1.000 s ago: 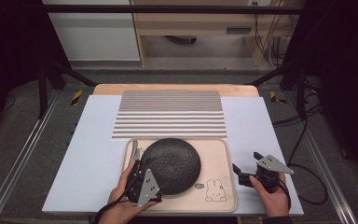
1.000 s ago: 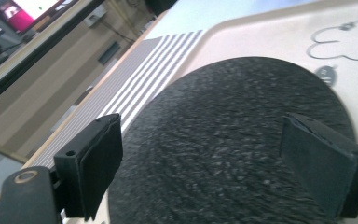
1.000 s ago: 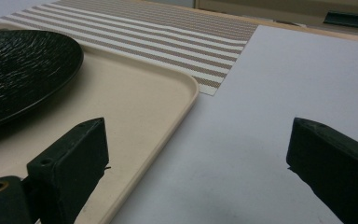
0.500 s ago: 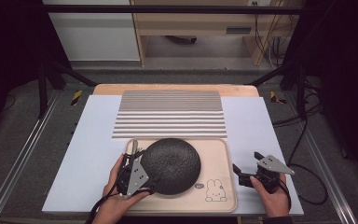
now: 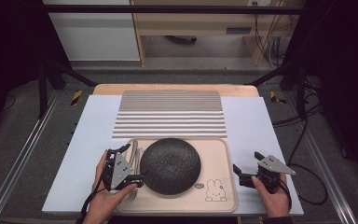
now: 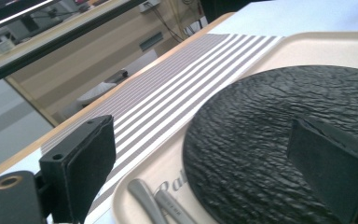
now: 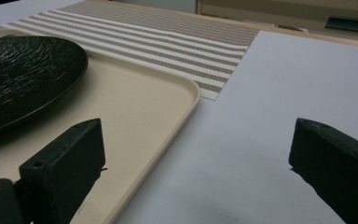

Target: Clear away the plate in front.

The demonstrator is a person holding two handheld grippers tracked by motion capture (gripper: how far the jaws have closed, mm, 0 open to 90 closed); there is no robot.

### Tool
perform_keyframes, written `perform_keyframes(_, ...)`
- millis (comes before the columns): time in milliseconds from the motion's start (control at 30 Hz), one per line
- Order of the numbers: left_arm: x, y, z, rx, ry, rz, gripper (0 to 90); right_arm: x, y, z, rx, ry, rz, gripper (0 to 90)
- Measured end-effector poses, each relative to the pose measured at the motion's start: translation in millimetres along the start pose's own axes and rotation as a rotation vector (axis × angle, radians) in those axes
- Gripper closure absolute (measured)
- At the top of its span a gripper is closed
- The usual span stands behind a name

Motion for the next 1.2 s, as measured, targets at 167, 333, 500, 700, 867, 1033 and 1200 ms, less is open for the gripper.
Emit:
perform_keyframes(167,3.7,11.0,-4.7,-0.017,-0.013,-0.039,7.7,0.1,-0.1,-0.3,-0.002,0.001,0.003,3.8)
perform_keyframes(333,5.6,19.7,-9.7,-0.033,-0.023,-0.064,7.1,0.1,-0.4,-0.1,-0.004,0.0,0.004,3.7)
perform_keyframes(500,7.5,27.6,-14.4,-0.046,-0.038,-0.098,6.4,0.2,-0.4,-0.2,-0.01,-0.002,0.009,3.7)
perform_keyframes(700,9.4,38.9,-23.1,-0.071,-0.061,-0.131,5.7,0.4,-0.9,-0.1,-0.009,-0.001,0.009,3.6)
perform_keyframes(867,14.8,52.8,-33.1,-0.101,-0.083,-0.177,5.3,0.6,-1.5,-0.3,-0.007,0.0,0.012,3.7)
perform_keyframes(1033,20.2,66.0,-41.9,-0.127,-0.112,-0.224,4.7,0.6,-1.9,-0.6,-0.007,-0.001,0.012,3.7)
perform_keyframes(1200,25.8,78.5,-50.4,-0.142,-0.136,-0.27,4.4,0.4,-2.1,-1.0,-0.006,-0.002,0.011,3.7)
Point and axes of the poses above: each handheld gripper's, and its own axes: z roughly forward along the jaws, x roughly out of its underside, y roughly to its left, the point moved 2 cm from there along z, roughly forward along the jaws, and after that the axes turned 2 degrees about x, right-handed, at the moved point
